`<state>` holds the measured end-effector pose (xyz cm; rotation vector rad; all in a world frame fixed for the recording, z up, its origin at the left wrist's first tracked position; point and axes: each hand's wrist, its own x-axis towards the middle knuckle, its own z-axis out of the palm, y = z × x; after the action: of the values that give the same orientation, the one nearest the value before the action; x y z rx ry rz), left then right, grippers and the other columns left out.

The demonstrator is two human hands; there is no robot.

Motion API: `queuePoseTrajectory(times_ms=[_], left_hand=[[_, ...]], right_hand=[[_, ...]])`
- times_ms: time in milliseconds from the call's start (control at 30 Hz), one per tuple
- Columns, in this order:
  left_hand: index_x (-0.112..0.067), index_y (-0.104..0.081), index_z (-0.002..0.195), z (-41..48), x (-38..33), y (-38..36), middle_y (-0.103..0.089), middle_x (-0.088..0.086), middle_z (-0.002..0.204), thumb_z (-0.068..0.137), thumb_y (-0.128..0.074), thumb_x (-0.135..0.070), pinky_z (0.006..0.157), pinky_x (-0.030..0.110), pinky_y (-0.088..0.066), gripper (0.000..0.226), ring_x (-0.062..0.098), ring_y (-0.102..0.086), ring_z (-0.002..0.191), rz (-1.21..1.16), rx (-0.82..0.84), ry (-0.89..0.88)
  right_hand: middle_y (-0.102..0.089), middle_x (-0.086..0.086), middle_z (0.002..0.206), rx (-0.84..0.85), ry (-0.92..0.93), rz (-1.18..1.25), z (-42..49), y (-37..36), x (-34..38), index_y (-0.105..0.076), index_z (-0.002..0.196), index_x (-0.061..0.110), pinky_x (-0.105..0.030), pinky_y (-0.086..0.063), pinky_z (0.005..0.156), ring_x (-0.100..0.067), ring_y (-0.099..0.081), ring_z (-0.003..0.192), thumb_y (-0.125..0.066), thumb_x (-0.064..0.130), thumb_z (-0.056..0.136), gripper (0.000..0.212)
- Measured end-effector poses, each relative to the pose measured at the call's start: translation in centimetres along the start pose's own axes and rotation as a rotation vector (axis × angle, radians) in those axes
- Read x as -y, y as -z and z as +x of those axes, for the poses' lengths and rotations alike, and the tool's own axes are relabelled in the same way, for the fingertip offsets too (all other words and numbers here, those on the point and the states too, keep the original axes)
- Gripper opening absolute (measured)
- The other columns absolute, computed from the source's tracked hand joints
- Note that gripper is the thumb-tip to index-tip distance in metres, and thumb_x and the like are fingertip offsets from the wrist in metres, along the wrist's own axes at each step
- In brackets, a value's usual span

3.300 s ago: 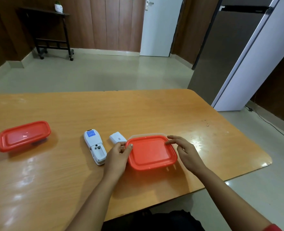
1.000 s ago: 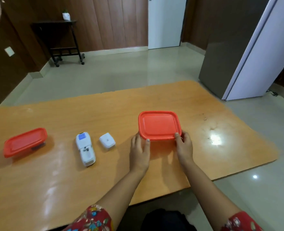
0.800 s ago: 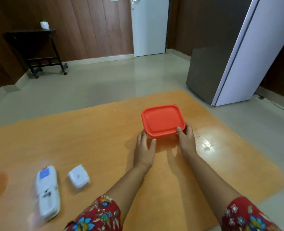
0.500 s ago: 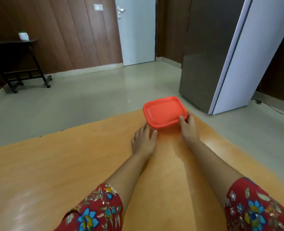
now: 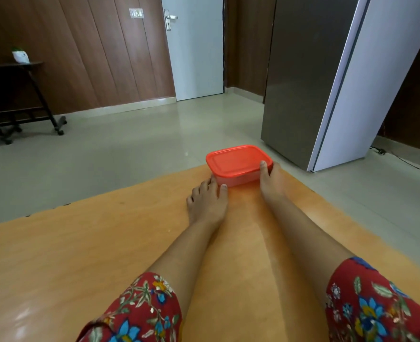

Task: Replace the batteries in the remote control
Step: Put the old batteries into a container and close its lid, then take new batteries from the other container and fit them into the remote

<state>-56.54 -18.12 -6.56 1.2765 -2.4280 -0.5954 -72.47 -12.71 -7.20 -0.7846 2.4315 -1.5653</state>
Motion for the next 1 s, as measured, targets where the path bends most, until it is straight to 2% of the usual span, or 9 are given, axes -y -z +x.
queuePoseTrajectory(times_ms=[333, 433, 500, 567, 600, 667, 767, 900, 1000], left_hand=[[-0.023, -0.023, 0.15, 0.1, 0.0, 0.2, -0.03, 0.001, 0.154, 0.1, -0.023, -0.043, 0.113, 0.039, -0.016, 0.054, 0.023, -0.024, 0.141, -0.08, 0.003, 0.028], [-0.018, -0.036, 0.145, -0.5, 0.6, 1.0, -0.041, 0.004, 0.147, 0.099, -0.036, -0.034, 0.112, 0.035, -0.021, 0.049, 0.025, -0.032, 0.137, -0.296, 0.003, 0.035], [-0.014, -0.048, 0.137, -2.6, 1.0, 2.4, -0.054, 0.008, 0.136, 0.097, -0.044, -0.023, 0.109, 0.035, -0.032, 0.041, 0.027, -0.044, 0.128, -0.495, -0.036, 0.027], [-0.016, -0.054, 0.129, -6.4, 1.1, 4.7, -0.064, 0.004, 0.12, 0.096, -0.045, -0.017, 0.098, 0.034, -0.044, 0.034, 0.021, -0.057, 0.109, -0.631, -0.06, 0.015], [-0.018, -0.056, 0.125, -8.7, 1.1, 6.1, -0.066, 0.001, 0.111, 0.096, -0.045, -0.015, 0.091, 0.033, -0.046, 0.031, 0.017, -0.059, 0.098, -0.675, -0.06, 0.006], [-0.021, -0.058, 0.118, -14.1, 1.2, 9.2, -0.068, -0.004, 0.099, 0.097, -0.045, -0.013, 0.079, 0.027, -0.048, 0.026, 0.014, -0.059, 0.084, -0.742, -0.05, -0.025], [-0.02, -0.059, 0.115, -23.3, 2.5, 13.8, -0.069, -0.002, 0.096, 0.099, -0.043, -0.014, 0.065, 0.01, -0.045, 0.023, 0.012, -0.062, 0.077, -0.795, -0.031, -0.014], [-0.019, -0.062, 0.112, -34.2, 5.6, 18.1, -0.071, -0.002, 0.095, 0.099, -0.042, -0.015, 0.07, 0.022, -0.045, 0.024, 0.013, -0.063, 0.077, -0.832, 0.007, 0.135], [-0.023, -0.063, 0.109, -41.9, 8.6, 19.7, -0.071, -0.004, 0.093, 0.099, -0.044, -0.017, 0.072, 0.023, -0.045, 0.023, 0.013, -0.064, 0.078, -0.846, -0.047, 0.255]], right_hand=[[-0.058, -0.013, 0.127, 0.073, -0.04, 0.075, -1.0, 0.9, 1.2, -0.05, 0.126, 0.007, -0.037, -0.038, 0.097, -0.031, -0.052, 0.12, -0.035, 0.043, 0.099, 0.048], [-0.057, -0.016, 0.127, 0.138, -0.056, 0.065, -3.1, 2.2, 1.7, -0.049, 0.122, 0.0, -0.035, -0.038, 0.094, -0.032, -0.052, 0.12, -0.045, 0.031, 0.098, 0.039], [-0.058, -0.018, 0.128, 0.147, -0.092, 0.091, -5.8, 3.3, 2.0, -0.054, 0.12, -0.002, -0.035, -0.039, 0.098, -0.031, -0.053, 0.12, -0.048, 0.021, 0.097, 0.033], [-0.065, -0.02, 0.119, 0.192, -0.139, 0.179, -10.1, 4.7, 2.8, -0.064, 0.104, 0.007, -0.038, -0.045, 0.095, -0.029, -0.062, 0.102, -0.048, 0.014, 0.096, 0.02], [-0.069, -0.019, 0.111, 0.23, -0.161, 0.23, -12.8, 5.6, 3.6, -0.065, 0.101, 0.008, -0.036, -0.049, 0.087, -0.025, -0.063, 0.089, -0.046, 0.012, 0.096, 0.02], [-0.07, -0.014, 0.099, 0.322, -0.204, 0.321, -18.7, 7.5, 5.5, -0.063, 0.108, 0.005, -0.027, -0.048, 0.072, -0.018, -0.06, 0.076, -0.043, 0.012, 0.098, 0.024], [-0.071, -0.007, 0.092, 0.483, -0.241, 0.373, -28.0, 10.2, 8.6, -0.065, 0.108, 0.01, -0.026, -0.048, 0.071, -0.018, -0.062, 0.078, -0.04, 0.016, 0.1, 0.026], [-0.073, -0.002, 0.092, 0.617, -0.272, 0.372, -37.5, 12.2, 11.6, -0.066, 0.106, 0.017, -0.029, -0.05, 0.078, -0.016, -0.066, 0.081, -0.04, 0.021, 0.101, 0.027], [-0.074, -0.001, 0.096, 0.717, -0.282, 0.361, -43.2, 12.4, 13.0, -0.067, 0.107, 0.018, -0.032, -0.052, 0.083, -0.017, -0.068, 0.086, -0.04, 0.024, 0.101, 0.028]])
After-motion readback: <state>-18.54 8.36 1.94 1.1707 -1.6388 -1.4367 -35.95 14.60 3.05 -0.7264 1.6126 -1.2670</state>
